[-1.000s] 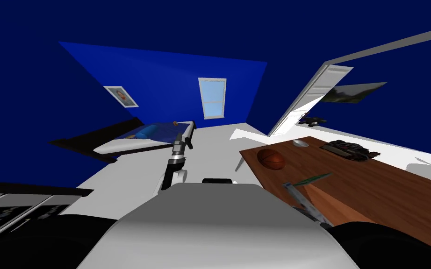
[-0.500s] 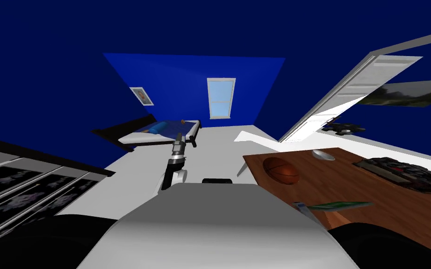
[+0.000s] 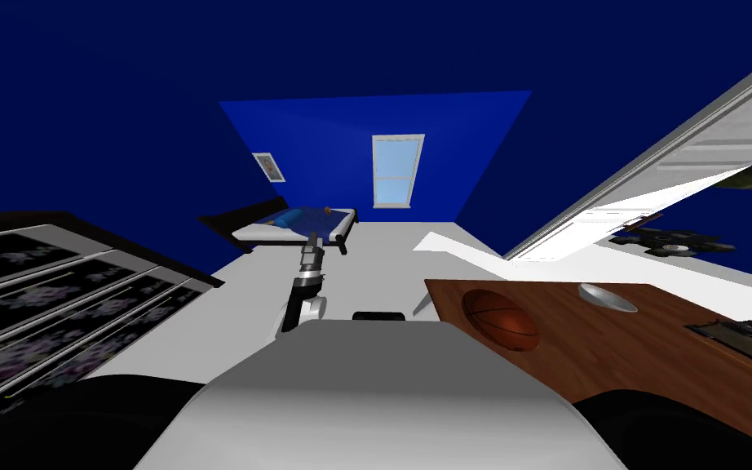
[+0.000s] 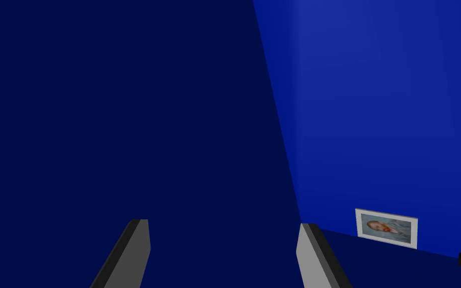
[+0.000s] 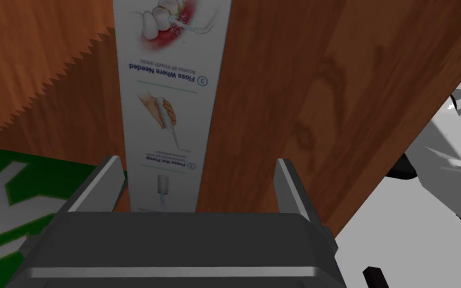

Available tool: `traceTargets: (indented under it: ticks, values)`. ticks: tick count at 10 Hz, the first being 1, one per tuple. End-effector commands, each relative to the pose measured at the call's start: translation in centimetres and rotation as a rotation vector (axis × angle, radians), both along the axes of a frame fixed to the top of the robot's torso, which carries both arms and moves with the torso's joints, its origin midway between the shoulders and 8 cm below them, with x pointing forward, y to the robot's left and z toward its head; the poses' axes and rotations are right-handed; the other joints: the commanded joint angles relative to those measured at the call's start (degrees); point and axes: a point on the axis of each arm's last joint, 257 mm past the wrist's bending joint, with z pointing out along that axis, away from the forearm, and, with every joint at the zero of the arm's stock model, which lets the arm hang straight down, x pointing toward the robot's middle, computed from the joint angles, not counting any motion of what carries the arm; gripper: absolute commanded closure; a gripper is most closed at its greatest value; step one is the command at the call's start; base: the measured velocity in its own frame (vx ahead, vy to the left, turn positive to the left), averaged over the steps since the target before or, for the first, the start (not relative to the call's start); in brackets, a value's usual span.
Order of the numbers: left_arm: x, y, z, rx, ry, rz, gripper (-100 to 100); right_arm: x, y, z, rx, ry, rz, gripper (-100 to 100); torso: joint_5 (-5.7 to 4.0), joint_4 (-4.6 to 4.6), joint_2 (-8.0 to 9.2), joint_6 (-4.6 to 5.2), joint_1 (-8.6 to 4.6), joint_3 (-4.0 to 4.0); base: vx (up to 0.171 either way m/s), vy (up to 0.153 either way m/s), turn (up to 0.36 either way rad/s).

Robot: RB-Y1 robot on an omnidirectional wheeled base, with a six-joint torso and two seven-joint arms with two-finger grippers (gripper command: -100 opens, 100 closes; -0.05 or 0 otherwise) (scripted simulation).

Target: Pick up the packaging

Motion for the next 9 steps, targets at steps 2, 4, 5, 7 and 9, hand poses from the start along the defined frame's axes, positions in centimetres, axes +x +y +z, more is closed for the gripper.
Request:
traceTargets:
  ticks: [2, 4, 5, 7, 9]
  values:
    - [0.0, 0.0, 0.0, 0.0, 0.0, 0.0, 0, -3.1, 1.0, -0.7, 0.01, 0.047, 0.023, -100, 0.02, 0.0, 0.0, 0.05, 0.17, 0.0, 0.041, -0.115, 0.086]
    - [0.0, 0.0, 0.0, 0.0, 0.0, 0.0, 0, -4.1, 3.8, -2.3, 0.051, 0.056, 0.04, -100, 0.07, 0.0, 0.01, 0.02, 0.33, 0.0, 0.028, -0.109, 0.154]
    - [0.0, 0.0, 0.0, 0.0, 0.0, 0.0, 0, -3.9, 3.0, -1.8, 0.037, 0.054, 0.034, -100, 0.06, 0.01, 0.01, 0.01, 0.29, 0.01, 0.013, -0.057, 0.039]
    - [0.0, 0.0, 0.0, 0.0, 0.0, 0.0, 0, -4.3, 3.8, -2.9, 0.038, 0.052, 0.026, -100, 0.15, 0.02, 0.08, 0.05, 0.66, 0.05, -0.003, -0.017, 0.04]
    - [0.0, 0.0, 0.0, 0.0, 0.0, 0.0, 0, -4.6, 4.6, -3.9, 0.038, 0.051, 0.017, -100, 0.13, 0.04, 0.16, 0.05, 0.62, 0.09, -0.016, -0.039, 0.058]
